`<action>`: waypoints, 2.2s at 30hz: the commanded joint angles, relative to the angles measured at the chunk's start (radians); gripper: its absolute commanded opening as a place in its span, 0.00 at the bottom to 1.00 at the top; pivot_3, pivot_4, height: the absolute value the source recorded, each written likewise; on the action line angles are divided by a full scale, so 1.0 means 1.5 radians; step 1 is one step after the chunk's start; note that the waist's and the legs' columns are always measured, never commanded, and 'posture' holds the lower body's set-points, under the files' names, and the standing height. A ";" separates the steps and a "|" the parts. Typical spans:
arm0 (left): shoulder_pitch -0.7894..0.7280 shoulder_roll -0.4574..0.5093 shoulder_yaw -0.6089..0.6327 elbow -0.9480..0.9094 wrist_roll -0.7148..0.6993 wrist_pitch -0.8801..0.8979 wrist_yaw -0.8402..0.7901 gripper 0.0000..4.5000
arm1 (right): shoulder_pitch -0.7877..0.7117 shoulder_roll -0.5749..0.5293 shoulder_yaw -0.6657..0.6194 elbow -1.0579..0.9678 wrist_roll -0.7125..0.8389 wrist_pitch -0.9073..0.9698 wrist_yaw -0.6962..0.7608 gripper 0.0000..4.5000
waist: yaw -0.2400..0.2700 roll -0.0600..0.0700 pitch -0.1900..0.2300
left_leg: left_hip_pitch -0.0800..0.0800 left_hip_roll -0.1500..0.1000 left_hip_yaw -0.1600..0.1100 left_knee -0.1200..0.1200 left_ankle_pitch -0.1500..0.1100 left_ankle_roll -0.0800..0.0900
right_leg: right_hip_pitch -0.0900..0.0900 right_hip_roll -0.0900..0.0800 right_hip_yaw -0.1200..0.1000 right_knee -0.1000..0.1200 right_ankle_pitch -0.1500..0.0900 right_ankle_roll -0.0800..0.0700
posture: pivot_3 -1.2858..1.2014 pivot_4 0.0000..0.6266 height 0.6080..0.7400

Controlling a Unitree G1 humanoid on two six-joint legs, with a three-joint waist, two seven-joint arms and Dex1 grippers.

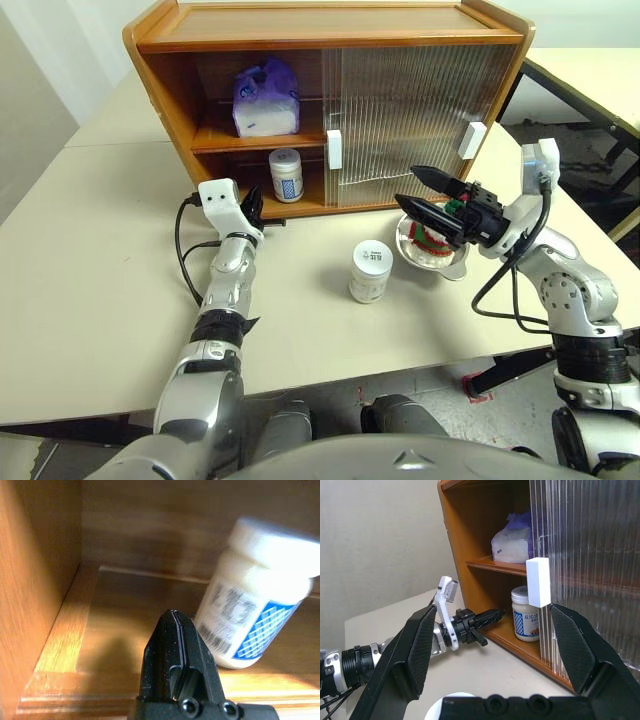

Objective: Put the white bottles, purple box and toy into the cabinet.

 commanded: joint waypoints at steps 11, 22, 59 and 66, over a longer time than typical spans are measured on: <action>-0.099 0.007 0.001 0.187 0.020 -0.070 0.005 0.01 | -0.001 -0.010 -0.009 -0.013 0.003 0.006 -0.005 1.00 | -0.004 0.000 0.000 | 0.000 -0.004 0.000 0.000 0.001 0.002 | 0.001 0.000 0.000 0.000 0.000 0.003 | 0.45 0.03 1.00; -0.136 0.009 -0.010 0.241 0.024 -0.082 -0.032 0.01 | 0.000 -0.012 -0.011 -0.019 0.005 0.008 -0.011 1.00 | -0.011 0.000 0.000 | 0.000 -0.005 0.000 0.002 0.001 0.002 | 0.002 -0.001 0.000 0.000 0.001 0.006 | 0.45 0.03 1.00; -0.166 0.004 0.003 0.240 0.019 -0.117 -0.119 0.20 | 0.010 -0.016 -0.016 -0.035 0.009 0.010 -0.029 1.00 | -0.037 0.000 0.000 | 0.000 -0.010 0.000 0.005 0.001 0.005 | 0.003 -0.002 0.000 0.000 0.001 0.009 | 0.44 0.03 1.00; -0.059 0.014 0.003 0.064 -0.023 -0.080 -0.170 0.77 | 0.004 -0.010 -0.010 -0.022 0.007 0.009 -0.021 1.00 | -0.036 0.000 0.000 | 0.000 -0.011 0.000 0.005 0.001 0.005 | 0.003 -0.002 0.000 0.000 0.001 0.009 | 0.45 0.04 1.00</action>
